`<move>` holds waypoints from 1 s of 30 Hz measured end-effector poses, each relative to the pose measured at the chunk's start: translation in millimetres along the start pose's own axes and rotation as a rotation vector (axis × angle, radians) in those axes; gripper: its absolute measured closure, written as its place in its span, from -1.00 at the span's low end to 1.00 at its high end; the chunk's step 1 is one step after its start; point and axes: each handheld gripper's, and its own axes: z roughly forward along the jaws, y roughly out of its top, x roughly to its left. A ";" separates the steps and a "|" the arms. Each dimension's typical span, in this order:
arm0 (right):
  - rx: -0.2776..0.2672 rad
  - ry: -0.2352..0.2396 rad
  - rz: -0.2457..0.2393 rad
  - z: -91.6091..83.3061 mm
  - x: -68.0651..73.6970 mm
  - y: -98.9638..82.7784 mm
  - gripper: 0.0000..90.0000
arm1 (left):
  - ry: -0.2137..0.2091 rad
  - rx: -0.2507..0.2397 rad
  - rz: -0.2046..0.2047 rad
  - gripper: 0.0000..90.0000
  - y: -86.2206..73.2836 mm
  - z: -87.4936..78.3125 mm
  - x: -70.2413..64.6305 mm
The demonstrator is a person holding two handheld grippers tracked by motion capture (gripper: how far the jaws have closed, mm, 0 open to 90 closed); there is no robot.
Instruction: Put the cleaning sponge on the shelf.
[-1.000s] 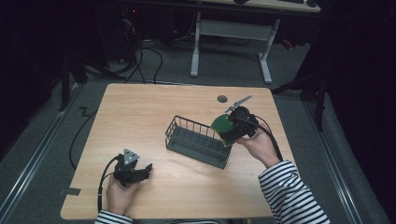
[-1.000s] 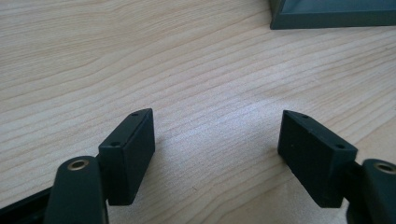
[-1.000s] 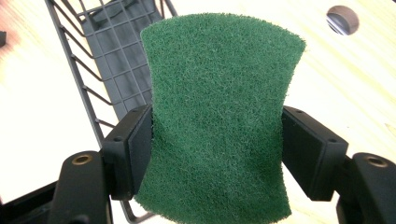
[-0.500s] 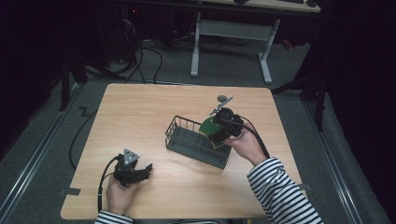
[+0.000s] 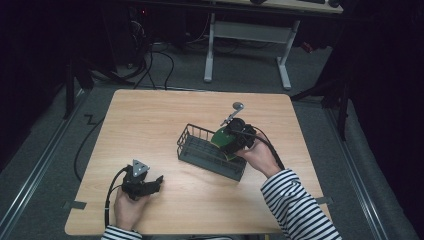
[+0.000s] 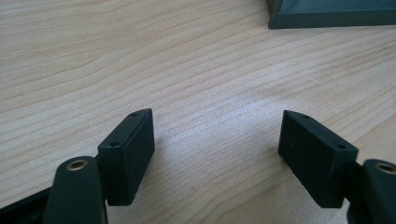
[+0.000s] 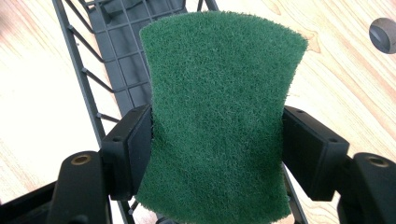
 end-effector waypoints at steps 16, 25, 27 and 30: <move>0.007 0.012 0.001 1.9 3.8 -6.6 -0.36 | -0.001 0.000 0.001 -0.39 0.0 0.0 -0.1; 0.014 0.027 0.013 4.9 2.6 -10.5 -0.38 | -0.002 -0.001 0.001 -0.39 0.0 0.1 -0.3; 0.013 0.038 0.015 5.1 2.4 -11.0 -0.36 | -0.002 -0.001 0.000 -0.39 0.0 0.1 -0.3; -0.006 0.044 0.024 3.4 2.1 -12.6 -0.33 | -0.002 -0.001 0.000 -0.39 0.0 0.1 -0.3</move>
